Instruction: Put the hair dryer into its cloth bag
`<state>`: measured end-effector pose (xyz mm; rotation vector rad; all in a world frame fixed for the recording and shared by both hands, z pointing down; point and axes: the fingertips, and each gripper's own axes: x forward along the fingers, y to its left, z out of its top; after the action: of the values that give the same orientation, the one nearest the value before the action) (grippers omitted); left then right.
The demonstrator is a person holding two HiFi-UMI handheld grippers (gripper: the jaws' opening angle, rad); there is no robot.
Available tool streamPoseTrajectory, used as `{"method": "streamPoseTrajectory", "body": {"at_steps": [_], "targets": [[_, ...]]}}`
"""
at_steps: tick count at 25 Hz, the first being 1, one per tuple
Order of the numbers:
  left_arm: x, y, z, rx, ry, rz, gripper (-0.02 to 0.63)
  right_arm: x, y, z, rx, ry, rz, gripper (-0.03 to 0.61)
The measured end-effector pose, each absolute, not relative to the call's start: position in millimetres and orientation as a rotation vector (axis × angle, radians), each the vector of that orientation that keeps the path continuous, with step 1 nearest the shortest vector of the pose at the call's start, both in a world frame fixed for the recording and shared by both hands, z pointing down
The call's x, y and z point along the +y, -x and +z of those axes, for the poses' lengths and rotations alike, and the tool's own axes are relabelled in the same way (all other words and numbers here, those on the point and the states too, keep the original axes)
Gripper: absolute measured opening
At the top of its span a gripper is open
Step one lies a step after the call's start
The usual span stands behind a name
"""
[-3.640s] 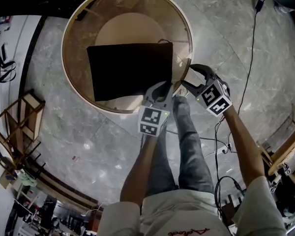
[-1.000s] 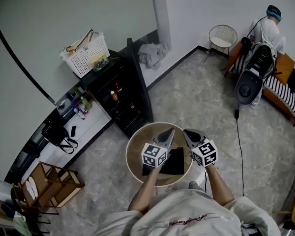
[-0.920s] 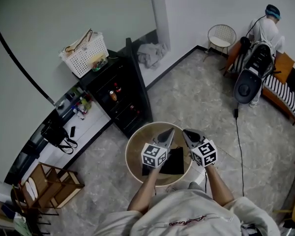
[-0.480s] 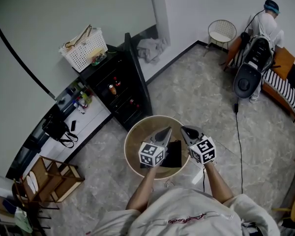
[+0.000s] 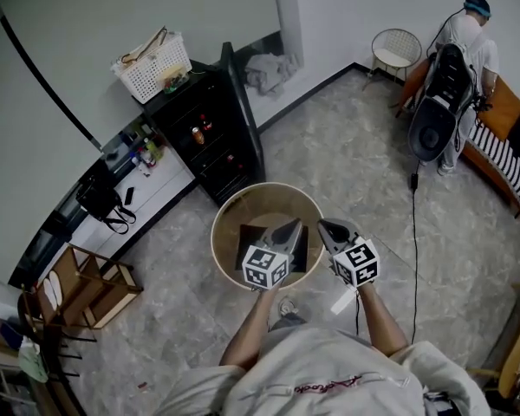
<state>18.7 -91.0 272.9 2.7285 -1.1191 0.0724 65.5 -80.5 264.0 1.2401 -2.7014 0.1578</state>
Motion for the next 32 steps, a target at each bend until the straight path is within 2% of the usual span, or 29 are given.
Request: {"method": "streamPoseTrajectory", "body": {"at_steps": [12,32], "targets": [[9.9,-48.8,281.2,-1.147,-2.71,0.077,0.031,13.7,-92.5,275.0,-2.727,-1.217,0.211,0.028],[127.4,-53.6,305.5,-1.137,-2.677,0.095,0.031,122.2,-95.2,289.8,-2.734,-1.23,0.217,0.028]]}}
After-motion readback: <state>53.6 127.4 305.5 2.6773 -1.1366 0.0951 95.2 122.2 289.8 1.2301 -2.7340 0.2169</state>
